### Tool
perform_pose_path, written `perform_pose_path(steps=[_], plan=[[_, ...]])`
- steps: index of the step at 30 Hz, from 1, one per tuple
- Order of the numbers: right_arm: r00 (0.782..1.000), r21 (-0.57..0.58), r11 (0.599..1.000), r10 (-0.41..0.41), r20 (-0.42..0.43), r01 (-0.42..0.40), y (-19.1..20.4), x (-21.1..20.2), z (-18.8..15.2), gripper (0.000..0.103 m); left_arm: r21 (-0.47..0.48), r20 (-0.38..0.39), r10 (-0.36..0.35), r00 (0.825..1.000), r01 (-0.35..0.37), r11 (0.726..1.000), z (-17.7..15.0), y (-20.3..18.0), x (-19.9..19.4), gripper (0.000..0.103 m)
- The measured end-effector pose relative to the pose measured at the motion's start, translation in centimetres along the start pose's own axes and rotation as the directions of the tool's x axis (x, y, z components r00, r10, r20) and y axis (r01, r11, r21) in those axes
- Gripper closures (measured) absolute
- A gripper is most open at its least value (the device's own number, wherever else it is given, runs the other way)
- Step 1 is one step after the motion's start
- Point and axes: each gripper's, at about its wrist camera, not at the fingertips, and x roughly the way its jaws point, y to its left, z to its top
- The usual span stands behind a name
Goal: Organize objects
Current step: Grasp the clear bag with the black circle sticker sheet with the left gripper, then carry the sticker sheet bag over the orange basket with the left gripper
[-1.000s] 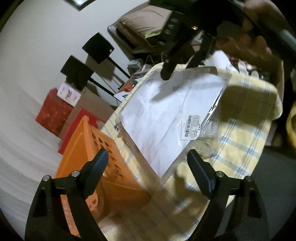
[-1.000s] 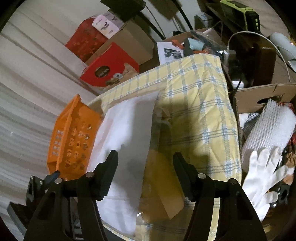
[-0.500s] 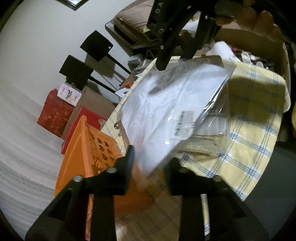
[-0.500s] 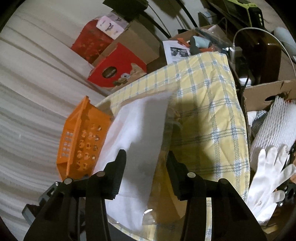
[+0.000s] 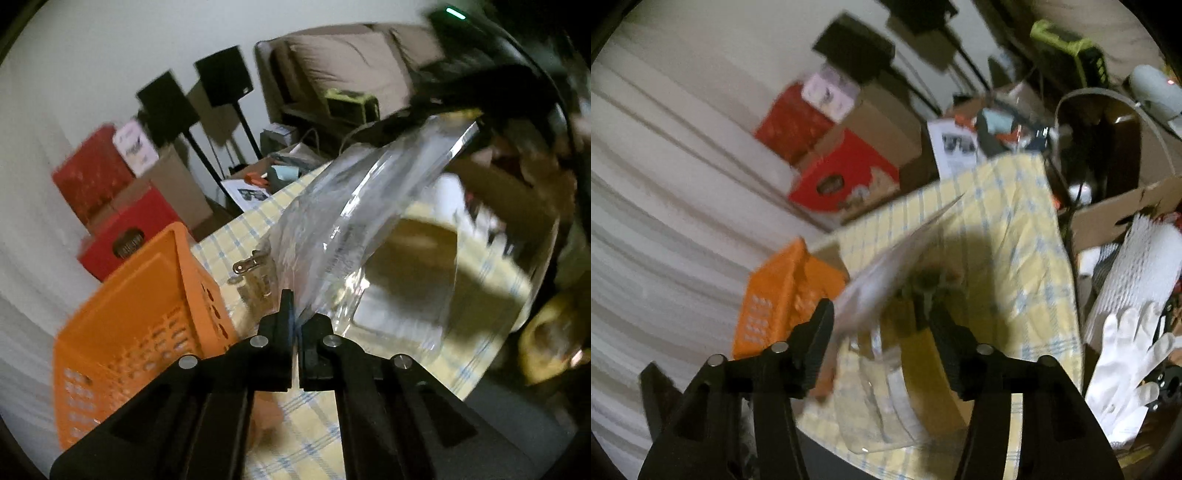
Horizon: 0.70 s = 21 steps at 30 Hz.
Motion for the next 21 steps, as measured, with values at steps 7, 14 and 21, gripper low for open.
perform_pose_path(steps=[7,14,21], plan=[[0.994,-0.057,0.994,-0.092,0.057,0.096,0.3,-2.9,0.8,0.042,-0.234,0.044,-0.209,0.977,0.213,0.949,1.6,5.5,-2.0,0.102],[0.996,-0.115,0.989,-0.094,-0.001,0.093,1.0,-0.4,-0.8,0.042,-0.418,0.095,-0.47,0.877,0.464,0.781,1.3,10.5,-2.7,0.102],[0.992,-0.176,0.98,-0.103,-0.075,0.088,2.4,3.3,-2.3,0.042,-0.575,0.088,-0.612,0.786,0.542,0.613,-3.2,15.3,-0.4,0.102]])
